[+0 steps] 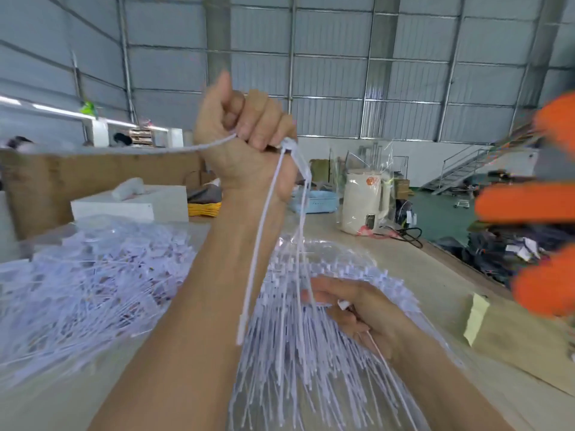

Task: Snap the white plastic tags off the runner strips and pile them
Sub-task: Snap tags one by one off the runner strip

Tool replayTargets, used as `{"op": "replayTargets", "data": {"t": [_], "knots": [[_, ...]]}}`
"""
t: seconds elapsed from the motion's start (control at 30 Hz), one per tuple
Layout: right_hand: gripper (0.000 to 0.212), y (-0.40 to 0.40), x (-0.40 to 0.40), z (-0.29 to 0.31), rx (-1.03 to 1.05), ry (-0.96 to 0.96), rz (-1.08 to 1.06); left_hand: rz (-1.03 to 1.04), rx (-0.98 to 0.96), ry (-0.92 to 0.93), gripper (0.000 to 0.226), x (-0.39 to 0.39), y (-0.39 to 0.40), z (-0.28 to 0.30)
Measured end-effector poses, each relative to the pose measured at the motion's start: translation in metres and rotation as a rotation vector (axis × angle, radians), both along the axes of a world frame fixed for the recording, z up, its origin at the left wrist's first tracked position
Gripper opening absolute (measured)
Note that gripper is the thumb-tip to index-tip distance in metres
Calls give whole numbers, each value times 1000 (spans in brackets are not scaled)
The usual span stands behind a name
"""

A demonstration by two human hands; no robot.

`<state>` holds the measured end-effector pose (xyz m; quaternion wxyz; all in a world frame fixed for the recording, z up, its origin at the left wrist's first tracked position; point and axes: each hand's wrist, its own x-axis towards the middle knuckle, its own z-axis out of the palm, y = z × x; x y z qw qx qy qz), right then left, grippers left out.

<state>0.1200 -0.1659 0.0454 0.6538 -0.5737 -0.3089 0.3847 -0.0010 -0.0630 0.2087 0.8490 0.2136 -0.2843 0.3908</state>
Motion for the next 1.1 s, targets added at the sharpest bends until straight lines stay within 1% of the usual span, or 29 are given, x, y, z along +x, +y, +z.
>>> {"op": "replayTargets", "data": {"t": [0.03,0.1,0.2,0.23,0.3,0.33,0.37,0.4,0.43,0.47,0.5,0.53,0.6,0.67,0.73,0.8,0.87,0.9,0.93,0.97,1.0,1.03,1.07,1.1], "knots": [[72,3,-4,1,25,5,37,-38,-10,-65,48,6,-6,1],[79,9,-12,1,94,3,109,-89,11,-111,45,10,-21,5],[90,13,-20,0,203,-72,175,-187,17,-99,57,17,-29,6],[89,13,-23,1,227,-117,190,-231,7,-98,59,20,-29,6],[76,15,-34,6,231,-180,130,-277,-52,-100,59,25,-28,2],[66,18,-39,9,237,-141,70,-302,-83,-106,58,26,-28,0],[53,19,-47,12,247,-68,4,-321,-107,-114,58,28,-28,-2],[33,22,-50,12,248,-48,-47,-321,-117,-117,58,30,-27,-4],[14,23,-51,14,210,-98,-132,-311,-114,-122,58,29,-26,-4],[18,21,-45,16,164,-184,-210,-300,-100,-137,58,27,-24,-4],[28,13,-37,21,136,-256,-294,-295,-78,-162,58,23,-19,-3],[27,3,-25,26,153,-313,-384,-280,-51,-185,56,17,-14,-1],[11,-23,-3,40,206,-418,-553,-147,29,-159,47,3,1,1],[12,-45,13,46,224,-491,-648,96,150,-5,41,-7,16,-9],[13,-54,23,44,170,-560,-662,280,253,160,40,-11,31,-29],[13,-54,25,42,68,-638,-629,364,308,262,46,-14,48,-52],[13,-48,27,39,-38,-689,-587,422,293,391,53,-19,67,-79],[12,-44,27,37,-91,-705,-558,452,267,484,52,-24,76,-93],[11,-39,26,34,-136,-723,-529,486,249,589,43,-28,85,-107],[11,-32,24,31,-180,-745,-498,552,254,713,28,-33,92,-120],[11,-25,23,27,-220,-763,-461,665,284,867,11,-38,98,-131],[12,-18,20,22,-251,-779,-430,831,334,1055,14,-43,103,-140],[13,-11,18,17,-279,-811,-402,1041,405,1237,34,-47,106,-145],[14,-4,17,13,-302,-867,-374,1298,527,1353,52,-49,106,-147]]}}
